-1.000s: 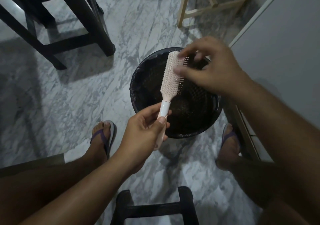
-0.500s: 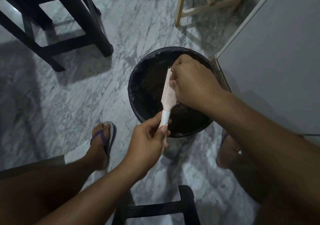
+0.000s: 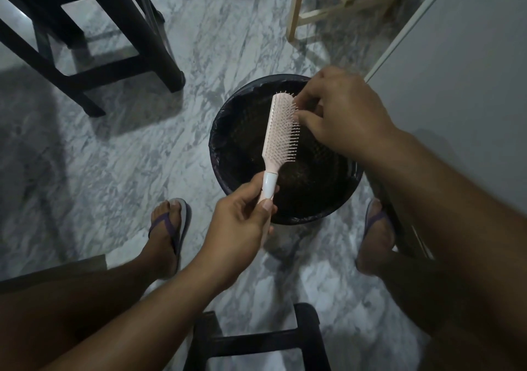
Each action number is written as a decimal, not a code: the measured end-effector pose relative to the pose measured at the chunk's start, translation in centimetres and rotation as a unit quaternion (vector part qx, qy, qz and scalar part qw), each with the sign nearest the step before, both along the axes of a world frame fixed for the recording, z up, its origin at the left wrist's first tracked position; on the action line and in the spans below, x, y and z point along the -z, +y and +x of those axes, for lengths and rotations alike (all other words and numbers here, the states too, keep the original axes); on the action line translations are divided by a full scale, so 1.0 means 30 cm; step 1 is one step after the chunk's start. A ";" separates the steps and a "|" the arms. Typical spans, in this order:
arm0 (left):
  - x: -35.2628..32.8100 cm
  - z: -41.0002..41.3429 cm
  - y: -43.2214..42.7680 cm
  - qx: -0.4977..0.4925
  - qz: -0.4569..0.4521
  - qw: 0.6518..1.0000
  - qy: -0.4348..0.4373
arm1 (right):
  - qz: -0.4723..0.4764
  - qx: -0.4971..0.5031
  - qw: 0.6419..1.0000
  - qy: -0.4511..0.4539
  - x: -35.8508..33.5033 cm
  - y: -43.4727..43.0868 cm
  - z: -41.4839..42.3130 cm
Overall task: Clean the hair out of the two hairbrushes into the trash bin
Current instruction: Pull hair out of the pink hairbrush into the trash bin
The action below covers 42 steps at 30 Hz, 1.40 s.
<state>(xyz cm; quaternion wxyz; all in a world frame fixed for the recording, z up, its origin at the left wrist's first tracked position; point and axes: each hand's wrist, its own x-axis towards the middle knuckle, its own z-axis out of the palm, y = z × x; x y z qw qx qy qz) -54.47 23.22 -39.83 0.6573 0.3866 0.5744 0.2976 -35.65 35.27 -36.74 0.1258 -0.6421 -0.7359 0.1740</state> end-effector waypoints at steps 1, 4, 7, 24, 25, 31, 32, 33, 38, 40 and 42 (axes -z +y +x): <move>-0.002 -0.002 0.008 0.000 0.003 1.000 -0.002 | 0.011 0.006 1.000 0.009 0.007 0.002 0.000; -0.003 -0.005 0.018 -0.012 -0.019 0.999 -0.033 | 0.020 0.033 0.997 0.060 0.017 0.013 -0.007; -0.004 0.002 0.019 -0.028 -0.041 0.996 -0.067 | -0.005 0.058 0.991 0.123 -0.007 0.019 -0.010; -0.012 -0.013 0.042 -0.065 -0.085 0.991 -0.076 | -0.012 0.023 0.992 0.121 0.010 -0.044 -0.091; -0.012 -0.015 0.045 -0.064 -0.082 0.992 -0.073 | 0.006 0.027 0.992 0.121 0.013 -0.039 -0.088; -0.032 -0.013 0.060 -0.071 -0.072 0.992 -0.081 | 0.076 0.005 0.992 0.103 0.018 -0.036 -0.076; -0.033 -0.012 0.062 -0.073 -0.074 0.991 -0.084 | 0.086 -0.015 0.991 0.099 0.014 -0.044 -0.081; -0.031 -0.013 0.064 -0.074 -0.075 0.991 -0.085 | 0.086 -0.033 0.991 0.096 0.010 -0.050 -0.086; -0.016 -0.007 0.040 -0.066 -0.075 0.993 -0.063 | -0.023 -0.088 0.996 0.016 -0.012 -0.047 -0.098; -0.005 -0.003 0.028 -0.051 -0.069 0.995 -0.041 | -0.040 -0.095 0.994 -0.032 -0.018 -0.054 -0.107; 0.004 0.000 0.021 -0.043 -0.061 0.997 -0.023 | -0.035 -0.096 0.993 -0.058 -0.019 -0.067 -0.118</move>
